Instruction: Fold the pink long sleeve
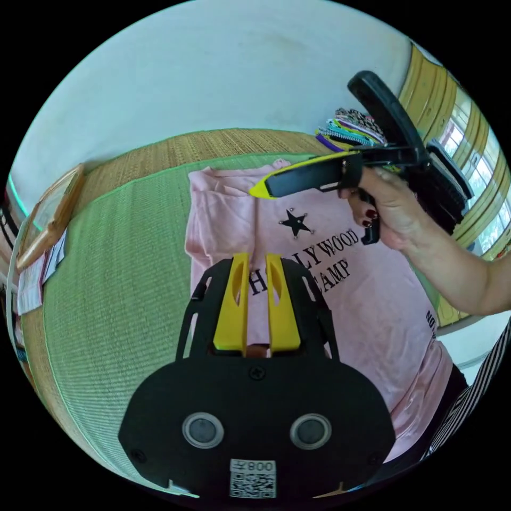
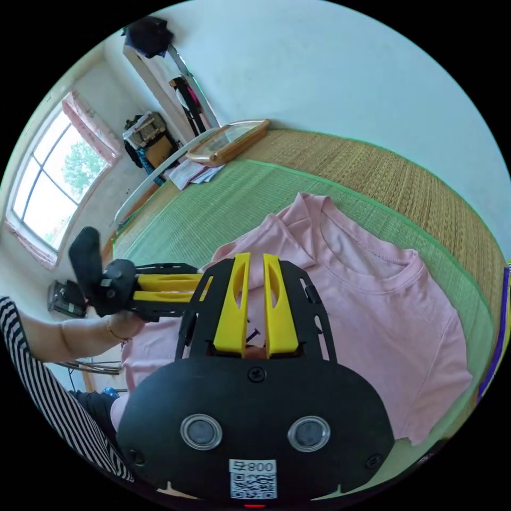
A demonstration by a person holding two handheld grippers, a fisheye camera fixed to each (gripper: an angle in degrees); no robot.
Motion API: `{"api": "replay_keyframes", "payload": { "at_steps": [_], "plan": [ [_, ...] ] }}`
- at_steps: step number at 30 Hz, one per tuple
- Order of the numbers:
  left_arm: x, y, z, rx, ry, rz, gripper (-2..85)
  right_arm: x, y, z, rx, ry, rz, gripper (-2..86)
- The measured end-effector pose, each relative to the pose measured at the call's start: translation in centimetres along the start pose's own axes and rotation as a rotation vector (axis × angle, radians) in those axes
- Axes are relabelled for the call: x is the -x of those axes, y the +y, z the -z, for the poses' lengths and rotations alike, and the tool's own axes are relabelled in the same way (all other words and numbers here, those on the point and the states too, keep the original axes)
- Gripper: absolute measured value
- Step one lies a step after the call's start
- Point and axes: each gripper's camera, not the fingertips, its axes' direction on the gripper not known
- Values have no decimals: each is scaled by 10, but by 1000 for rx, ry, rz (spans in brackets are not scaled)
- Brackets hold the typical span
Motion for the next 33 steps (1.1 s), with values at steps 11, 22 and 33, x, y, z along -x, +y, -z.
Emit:
{"api": "replay_keyframes", "payload": {
  "at_steps": [11,22,33],
  "plan": [
    [81,46,22,-19,119,244,75,11,-72,-28,11,116,29,74],
    [111,86,58,-79,174,254,20,45,-110,-47,118,174,121,2],
    [161,121,148,-277,19,315,20,115,-191,-2,-92,51,228,1]
  ]
}}
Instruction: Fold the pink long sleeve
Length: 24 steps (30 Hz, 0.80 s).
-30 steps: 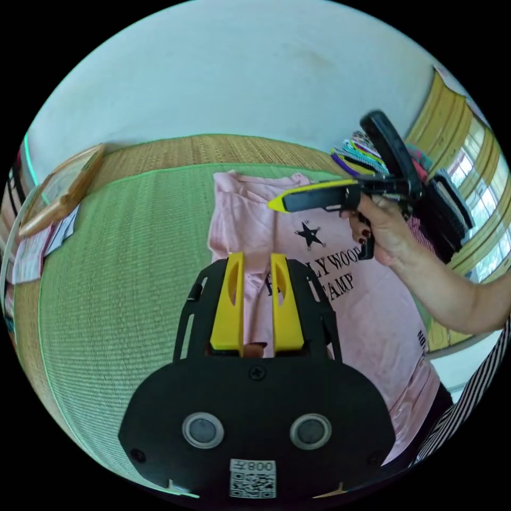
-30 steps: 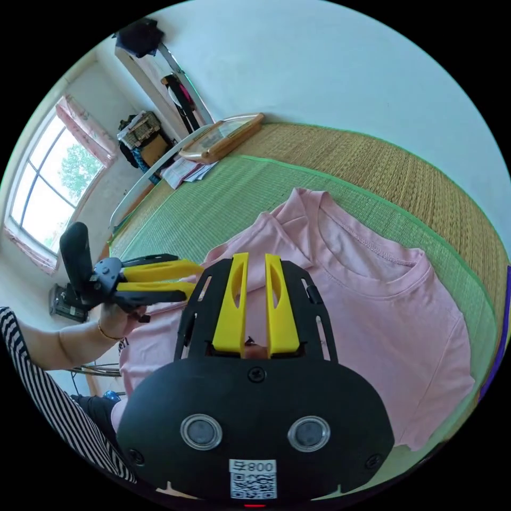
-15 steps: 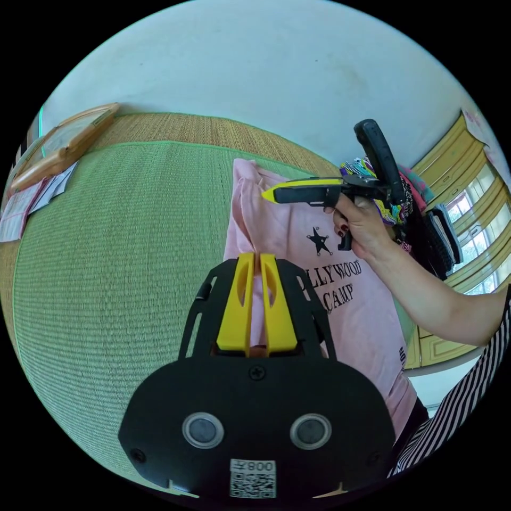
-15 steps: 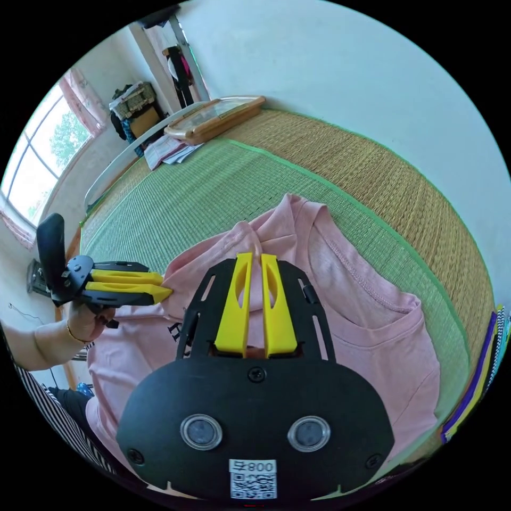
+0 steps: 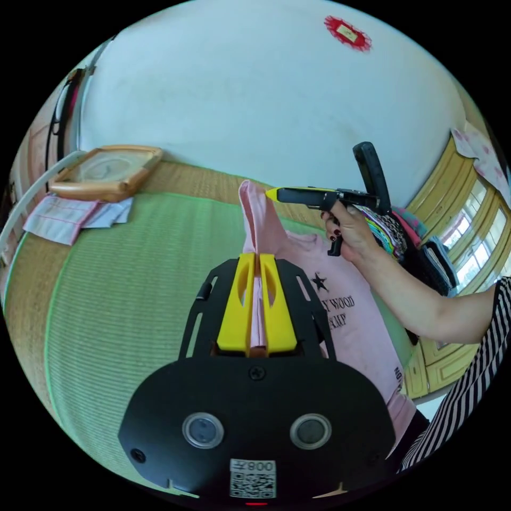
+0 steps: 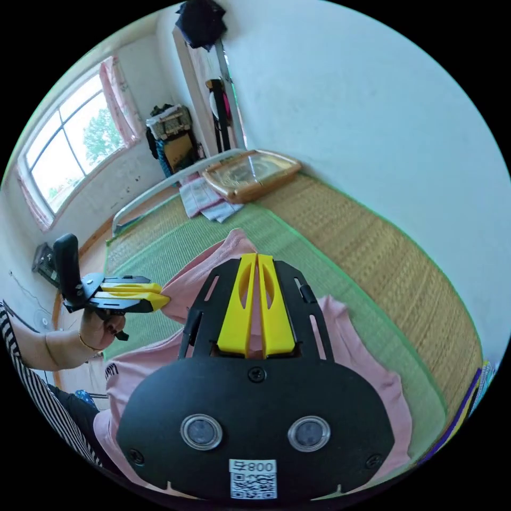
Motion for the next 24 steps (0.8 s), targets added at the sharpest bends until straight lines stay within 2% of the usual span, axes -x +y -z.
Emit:
{"api": "replay_keyframes", "payload": {
  "at_steps": [3,7,13,17,22,24],
  "plan": [
    [28,-1,15,-2,-97,53,22,22,-46,-17,-8,-62,48,8],
    [64,14,16,71,-192,158,27,26,-72,-61,92,-74,-3,27],
    [61,27,10,96,-76,123,27,-17,-11,-21,-40,-51,-138,15],
    [49,13,-8,123,-21,48,21,-39,44,-27,64,36,-208,5],
    [49,-1,-48,295,-162,-6,8,-42,61,-86,256,99,-226,3],
    [53,-4,-46,271,-149,13,6,-38,64,-87,199,128,-226,2]
  ]
}}
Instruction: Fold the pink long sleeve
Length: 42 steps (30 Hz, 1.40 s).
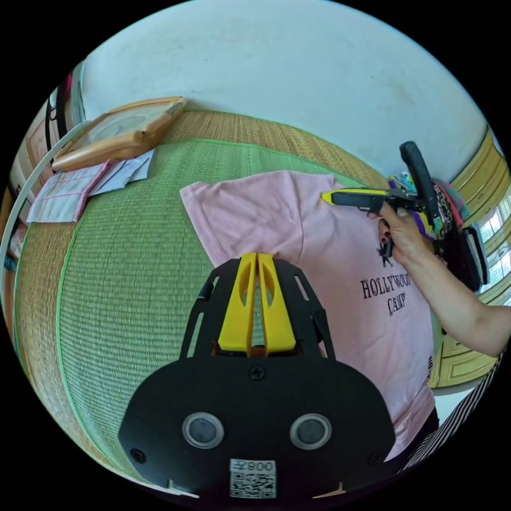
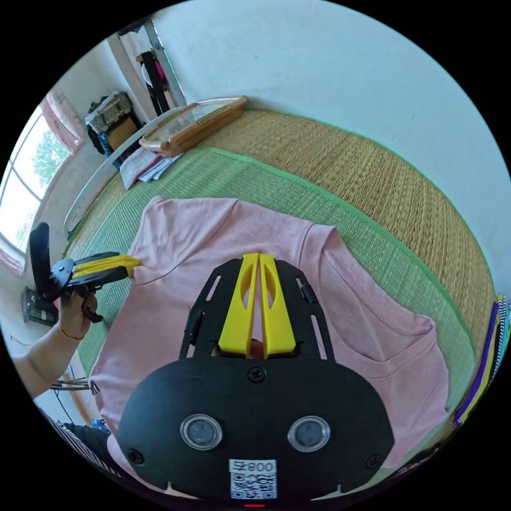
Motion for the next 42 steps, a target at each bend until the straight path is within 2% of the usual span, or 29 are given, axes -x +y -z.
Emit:
{"api": "replay_keyframes", "payload": {
  "at_steps": [6,9,13,17,18,21,29,32,33,42],
  "plan": [
    [-8,-1,12,-43,30,11,4,-12,18,5,-7,-44,-40,1],
    [-26,-4,15,-64,97,-40,3,-29,56,39,-80,-85,-87,1],
    [-62,-16,3,-18,88,-174,2,-69,143,84,-117,37,-226,1],
    [-79,-26,-32,133,2,-228,2,-115,227,85,-8,127,-406,1],
    [-81,-26,-32,79,16,-227,2,-120,237,82,13,137,-426,2],
    [-88,-33,-37,119,28,-213,3,-125,273,80,-48,85,-432,2],
    [-136,-44,-34,103,52,-281,2,-113,303,67,-23,205,-387,2],
    [-155,-45,-54,204,32,-314,3,-119,319,64,-25,179,-404,2],
    [-159,-45,-54,162,34,-310,3,-120,323,64,-27,175,-408,2],
    [-196,-56,-74,167,31,-263,4,-136,382,56,-84,121,-459,2]
  ]
}}
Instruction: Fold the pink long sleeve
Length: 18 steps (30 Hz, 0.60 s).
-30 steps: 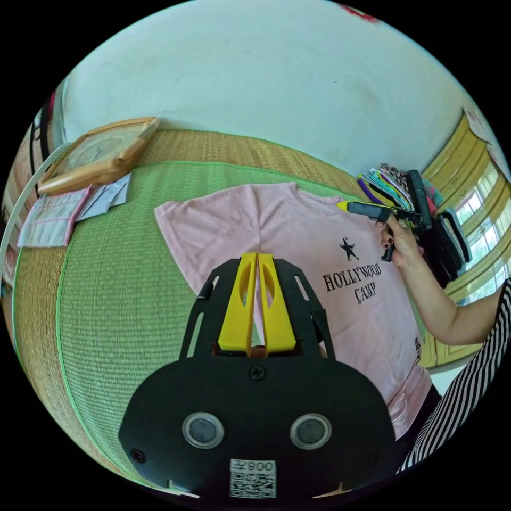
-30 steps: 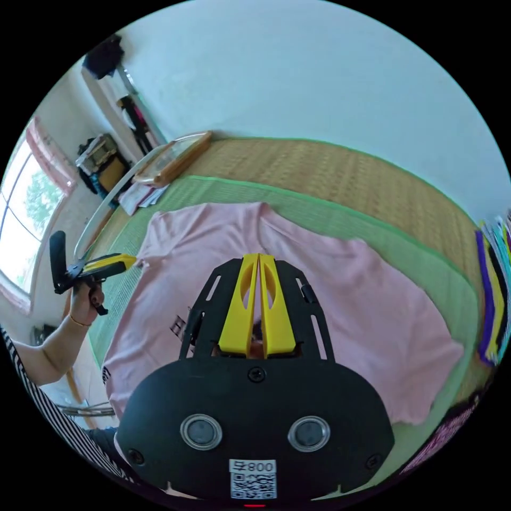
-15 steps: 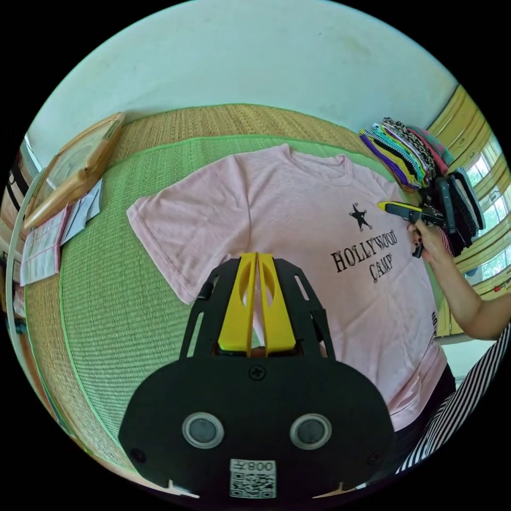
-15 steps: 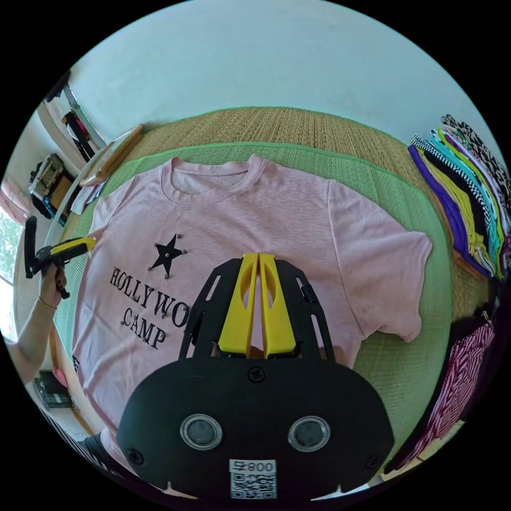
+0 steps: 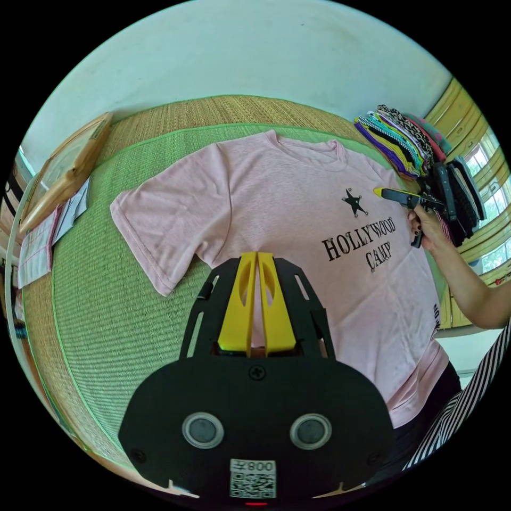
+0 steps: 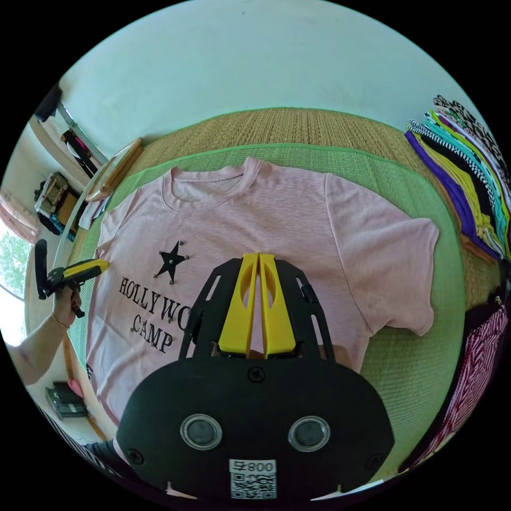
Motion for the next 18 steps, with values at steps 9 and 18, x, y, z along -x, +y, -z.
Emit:
{"api": "replay_keyframes", "payload": {
  "at_steps": [9,18],
  "plan": [
    [-38,-21,-19,-39,-33,35,3,-43,41,-4,21,-79,-37,3],
    [-68,-49,-33,-19,41,110,2,-119,147,54,-132,-15,-222,18]
  ]
}}
